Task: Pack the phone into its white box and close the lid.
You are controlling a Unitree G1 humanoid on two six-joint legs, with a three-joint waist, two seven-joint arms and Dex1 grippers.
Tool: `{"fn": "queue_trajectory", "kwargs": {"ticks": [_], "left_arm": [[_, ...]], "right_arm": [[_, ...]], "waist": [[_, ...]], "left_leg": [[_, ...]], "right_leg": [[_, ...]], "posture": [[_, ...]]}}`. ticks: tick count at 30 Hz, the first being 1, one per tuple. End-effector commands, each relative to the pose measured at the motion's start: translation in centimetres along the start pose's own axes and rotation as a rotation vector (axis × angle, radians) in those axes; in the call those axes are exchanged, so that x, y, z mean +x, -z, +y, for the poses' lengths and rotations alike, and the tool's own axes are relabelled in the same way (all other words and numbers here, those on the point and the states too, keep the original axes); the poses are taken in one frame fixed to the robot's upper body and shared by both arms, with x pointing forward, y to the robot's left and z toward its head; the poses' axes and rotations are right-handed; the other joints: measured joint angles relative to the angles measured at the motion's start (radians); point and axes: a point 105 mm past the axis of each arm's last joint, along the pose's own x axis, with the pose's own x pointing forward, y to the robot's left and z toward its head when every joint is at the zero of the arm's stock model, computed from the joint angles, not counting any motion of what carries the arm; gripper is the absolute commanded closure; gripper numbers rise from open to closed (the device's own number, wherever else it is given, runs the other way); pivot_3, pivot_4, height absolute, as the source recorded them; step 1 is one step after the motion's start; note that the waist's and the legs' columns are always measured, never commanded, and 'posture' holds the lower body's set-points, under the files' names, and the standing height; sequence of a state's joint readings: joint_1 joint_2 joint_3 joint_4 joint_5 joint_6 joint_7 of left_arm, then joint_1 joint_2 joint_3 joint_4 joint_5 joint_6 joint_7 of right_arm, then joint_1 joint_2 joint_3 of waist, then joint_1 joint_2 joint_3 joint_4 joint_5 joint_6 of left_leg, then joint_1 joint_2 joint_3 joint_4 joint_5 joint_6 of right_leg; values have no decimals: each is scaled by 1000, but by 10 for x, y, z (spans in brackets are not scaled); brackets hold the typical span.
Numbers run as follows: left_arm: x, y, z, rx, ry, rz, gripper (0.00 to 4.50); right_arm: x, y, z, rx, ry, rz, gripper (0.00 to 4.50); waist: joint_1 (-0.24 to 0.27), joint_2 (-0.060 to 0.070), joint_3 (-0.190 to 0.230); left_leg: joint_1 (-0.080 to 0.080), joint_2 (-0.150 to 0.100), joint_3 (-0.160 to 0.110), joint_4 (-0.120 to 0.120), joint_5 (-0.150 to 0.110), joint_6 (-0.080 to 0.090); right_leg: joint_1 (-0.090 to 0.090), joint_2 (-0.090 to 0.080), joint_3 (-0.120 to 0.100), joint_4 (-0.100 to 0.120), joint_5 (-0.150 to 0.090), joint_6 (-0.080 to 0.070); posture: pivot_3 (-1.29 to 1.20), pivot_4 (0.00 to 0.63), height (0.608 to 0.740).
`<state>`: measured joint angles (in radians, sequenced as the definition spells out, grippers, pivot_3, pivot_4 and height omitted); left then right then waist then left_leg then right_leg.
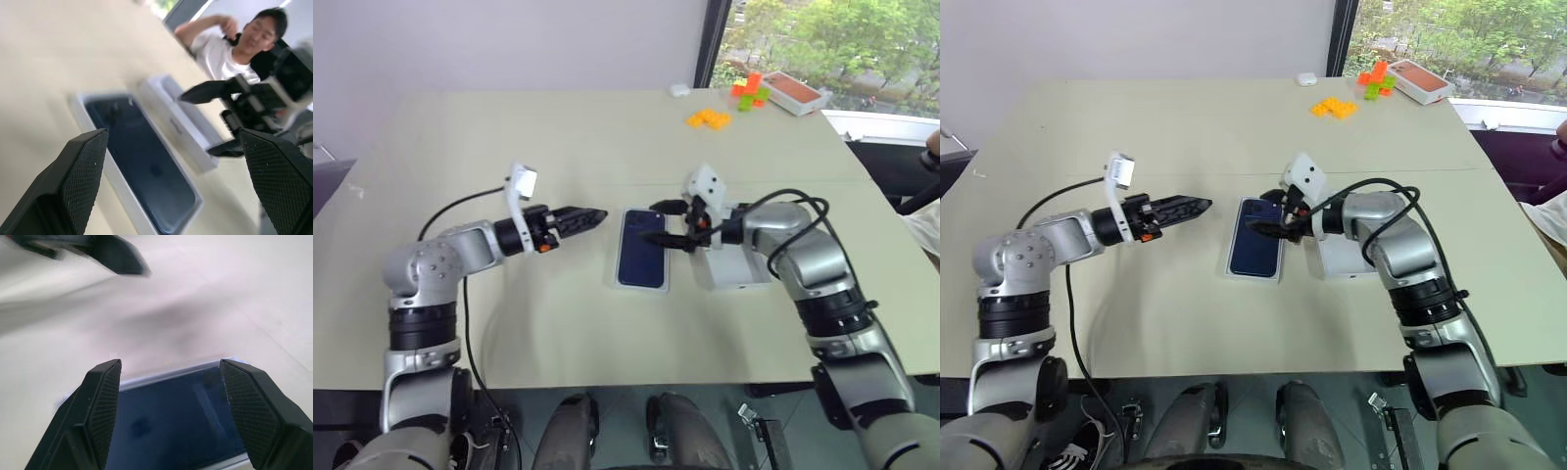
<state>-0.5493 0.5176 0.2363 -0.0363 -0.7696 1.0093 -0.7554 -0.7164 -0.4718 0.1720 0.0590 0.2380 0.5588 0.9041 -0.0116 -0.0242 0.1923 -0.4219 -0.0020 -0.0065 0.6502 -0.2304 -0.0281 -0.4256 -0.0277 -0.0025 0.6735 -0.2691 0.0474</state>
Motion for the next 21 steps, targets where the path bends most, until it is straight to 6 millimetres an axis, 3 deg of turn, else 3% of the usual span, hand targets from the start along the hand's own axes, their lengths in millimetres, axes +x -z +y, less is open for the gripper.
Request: {"fn": "queue_trajectory", "kwargs": {"ticks": [1, 6, 10, 15, 17, 21], "left_arm": [[-11, -11, -3, 151, 9, -59, 42], [-16, -14, 1, 219, -26, -102, 42], [-25, -14, -21, 297, 111, -110, 42], [-32, -16, -23, 386, 137, -115, 42], [-33, -14, -19, 443, 125, -111, 42], [-32, -16, -20, 489, 131, -157, 42]], "right_arm": [[0, -5, -5, -34, 35, 1, 1133], [-9, 3, -16, -44, 68, 61, 1133], [-28, 13, -44, 48, 280, 189, 1133], [-42, 10, -42, 120, 337, 269, 1133], [-54, 9, -50, 167, 391, 294, 1133], [-66, 12, -49, 123, 423, 375, 1133]], "waist": [[2, 0, 0], [4, 0, 0], [-2, 0, 0], [-2, 0, 0], [-2, 1, 0], [3, 1, 0]], "left_leg": [[0, 0, 0, 0, 0, 0], [-2, 0, 0, 0, 1, 3], [-2, 0, 1, 0, 1, 4], [-2, 1, 1, -2, 1, 4], [-2, 1, 1, -2, 1, 4], [-2, 0, 1, -1, 1, 4]], "right_leg": [[0, 0, 0, 0, 0, 0], [0, -1, 0, -2, 0, 0], [0, -2, 0, -3, 0, 0], [-1, 0, 0, -2, 0, 0], [-1, 0, 0, -2, 0, 0], [-1, -1, 0, -3, 0, 0]], "posture": [[0, 150, 740], [0, 150, 740], [0, 150, 740], [0, 150, 740], [0, 150, 740], [0, 150, 740]]}}
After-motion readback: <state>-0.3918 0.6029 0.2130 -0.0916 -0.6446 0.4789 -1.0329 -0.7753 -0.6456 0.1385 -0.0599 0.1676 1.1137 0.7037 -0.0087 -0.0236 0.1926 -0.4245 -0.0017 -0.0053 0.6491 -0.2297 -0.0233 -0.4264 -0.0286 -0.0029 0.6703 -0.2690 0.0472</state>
